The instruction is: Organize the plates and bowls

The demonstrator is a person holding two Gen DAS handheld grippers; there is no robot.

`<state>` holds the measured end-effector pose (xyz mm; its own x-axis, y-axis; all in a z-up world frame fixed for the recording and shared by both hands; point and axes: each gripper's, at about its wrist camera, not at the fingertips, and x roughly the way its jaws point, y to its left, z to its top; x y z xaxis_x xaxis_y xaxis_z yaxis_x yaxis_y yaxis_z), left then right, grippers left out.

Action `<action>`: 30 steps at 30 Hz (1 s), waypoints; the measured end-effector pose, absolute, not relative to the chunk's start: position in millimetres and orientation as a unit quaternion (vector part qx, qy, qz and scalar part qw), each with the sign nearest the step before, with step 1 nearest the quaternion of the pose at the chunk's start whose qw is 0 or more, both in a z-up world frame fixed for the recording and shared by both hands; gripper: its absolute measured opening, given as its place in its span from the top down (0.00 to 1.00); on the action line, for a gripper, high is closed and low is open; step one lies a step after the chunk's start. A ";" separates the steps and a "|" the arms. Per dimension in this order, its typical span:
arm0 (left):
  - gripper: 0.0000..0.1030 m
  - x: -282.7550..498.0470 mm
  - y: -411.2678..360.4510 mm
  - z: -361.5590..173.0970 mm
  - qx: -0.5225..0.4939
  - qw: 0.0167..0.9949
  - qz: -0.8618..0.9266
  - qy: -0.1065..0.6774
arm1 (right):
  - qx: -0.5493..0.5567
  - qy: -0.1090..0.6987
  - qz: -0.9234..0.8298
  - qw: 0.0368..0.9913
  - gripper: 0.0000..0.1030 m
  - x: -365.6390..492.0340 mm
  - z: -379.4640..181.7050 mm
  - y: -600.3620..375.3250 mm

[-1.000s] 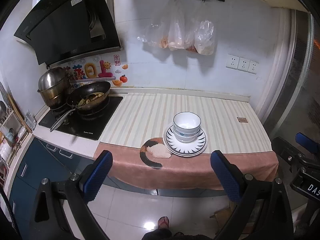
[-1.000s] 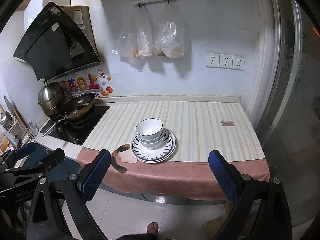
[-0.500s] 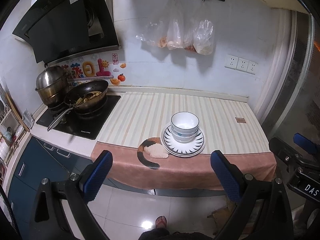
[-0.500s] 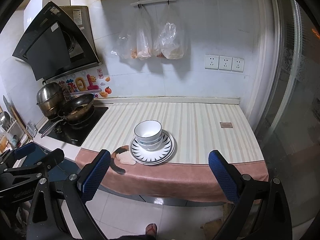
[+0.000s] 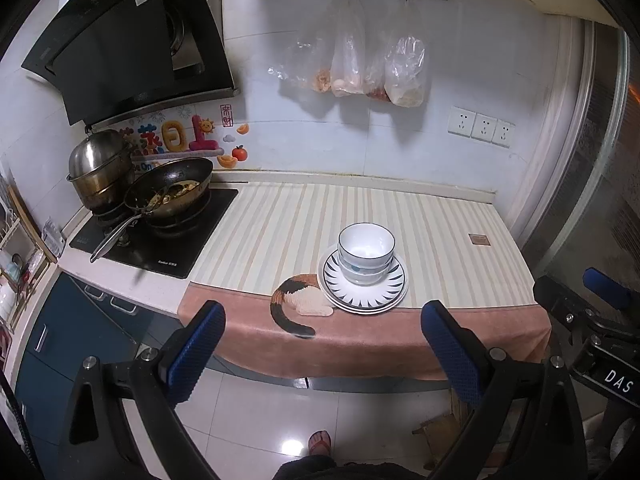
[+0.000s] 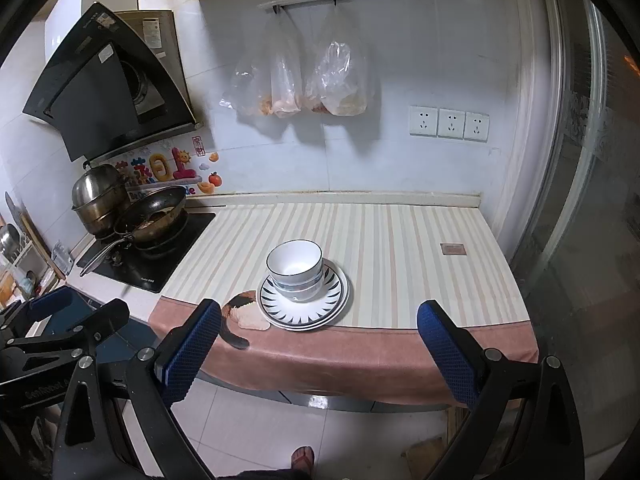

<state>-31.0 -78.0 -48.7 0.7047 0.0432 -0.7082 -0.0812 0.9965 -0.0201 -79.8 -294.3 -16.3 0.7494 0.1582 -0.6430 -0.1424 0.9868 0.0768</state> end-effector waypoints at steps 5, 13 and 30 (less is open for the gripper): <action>0.03 -29.7 -77.0 -48.8 -0.025 0.923 0.032 0.383 | 0.012 0.345 0.080 0.935 0.02 -77.9 -17.2 -295.0; 0.03 -30.0 -78.9 -48.3 -0.025 0.922 0.034 0.384 | 0.012 0.346 0.080 0.935 0.02 -78.0 -16.7 -295.0; 0.03 -29.7 -84.4 -47.7 -0.028 0.922 0.036 0.384 | 0.013 0.348 0.077 0.934 0.02 -75.2 -21.5 -293.6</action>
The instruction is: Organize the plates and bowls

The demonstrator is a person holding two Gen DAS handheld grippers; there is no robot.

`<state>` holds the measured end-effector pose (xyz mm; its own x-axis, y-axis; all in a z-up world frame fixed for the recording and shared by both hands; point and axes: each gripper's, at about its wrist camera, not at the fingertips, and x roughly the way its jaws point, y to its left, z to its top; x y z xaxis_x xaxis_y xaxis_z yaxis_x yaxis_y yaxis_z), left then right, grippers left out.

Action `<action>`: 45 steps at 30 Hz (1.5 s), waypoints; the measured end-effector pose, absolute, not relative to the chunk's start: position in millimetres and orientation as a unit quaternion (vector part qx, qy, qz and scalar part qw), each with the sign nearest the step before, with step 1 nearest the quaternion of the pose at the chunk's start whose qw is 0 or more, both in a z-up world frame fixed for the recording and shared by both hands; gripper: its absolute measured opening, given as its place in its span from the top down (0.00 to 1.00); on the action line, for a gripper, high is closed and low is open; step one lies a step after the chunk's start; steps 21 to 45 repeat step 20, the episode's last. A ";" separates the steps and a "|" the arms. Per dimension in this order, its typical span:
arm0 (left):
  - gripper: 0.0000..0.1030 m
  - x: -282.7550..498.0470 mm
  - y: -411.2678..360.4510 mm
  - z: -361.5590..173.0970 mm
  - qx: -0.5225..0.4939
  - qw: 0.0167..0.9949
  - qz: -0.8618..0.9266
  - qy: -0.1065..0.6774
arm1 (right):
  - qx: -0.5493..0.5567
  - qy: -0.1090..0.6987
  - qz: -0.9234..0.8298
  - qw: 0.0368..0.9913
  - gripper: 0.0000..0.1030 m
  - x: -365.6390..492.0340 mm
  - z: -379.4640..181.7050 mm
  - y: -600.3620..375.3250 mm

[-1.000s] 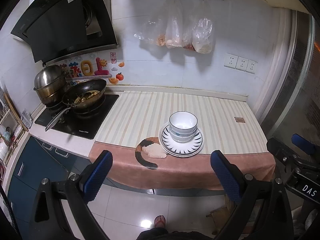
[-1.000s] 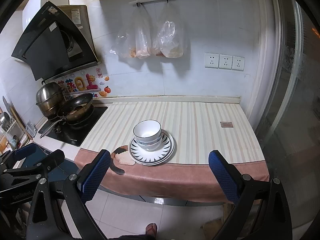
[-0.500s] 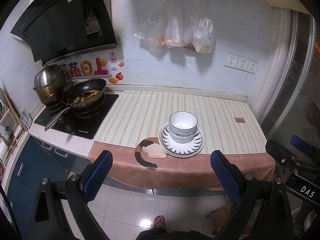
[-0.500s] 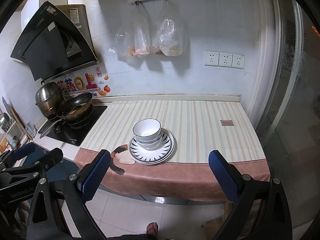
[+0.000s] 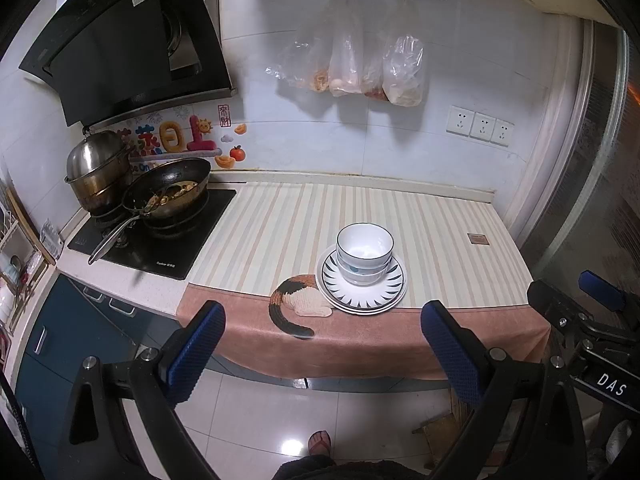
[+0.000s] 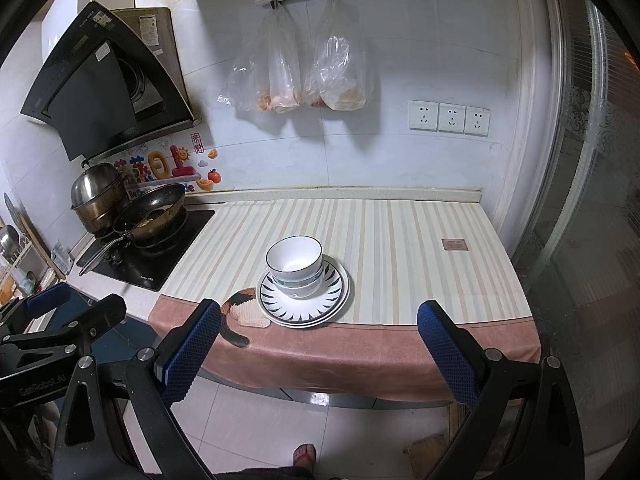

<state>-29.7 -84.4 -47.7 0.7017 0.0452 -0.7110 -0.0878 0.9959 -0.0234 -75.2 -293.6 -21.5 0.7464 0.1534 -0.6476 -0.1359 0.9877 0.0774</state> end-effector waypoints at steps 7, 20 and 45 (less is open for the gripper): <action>0.03 -27.9 -84.9 -46.6 -0.028 0.922 0.033 0.386 | 0.011 0.349 0.076 0.934 0.02 -76.1 -28.8 -291.4; 0.03 -25.4 -84.0 -45.5 -0.026 0.921 0.031 0.387 | 0.012 0.349 0.072 0.934 0.02 -78.9 -33.9 -288.4; 0.03 -25.4 -84.0 -45.5 -0.026 0.921 0.031 0.387 | 0.012 0.349 0.072 0.934 0.02 -78.9 -33.9 -288.4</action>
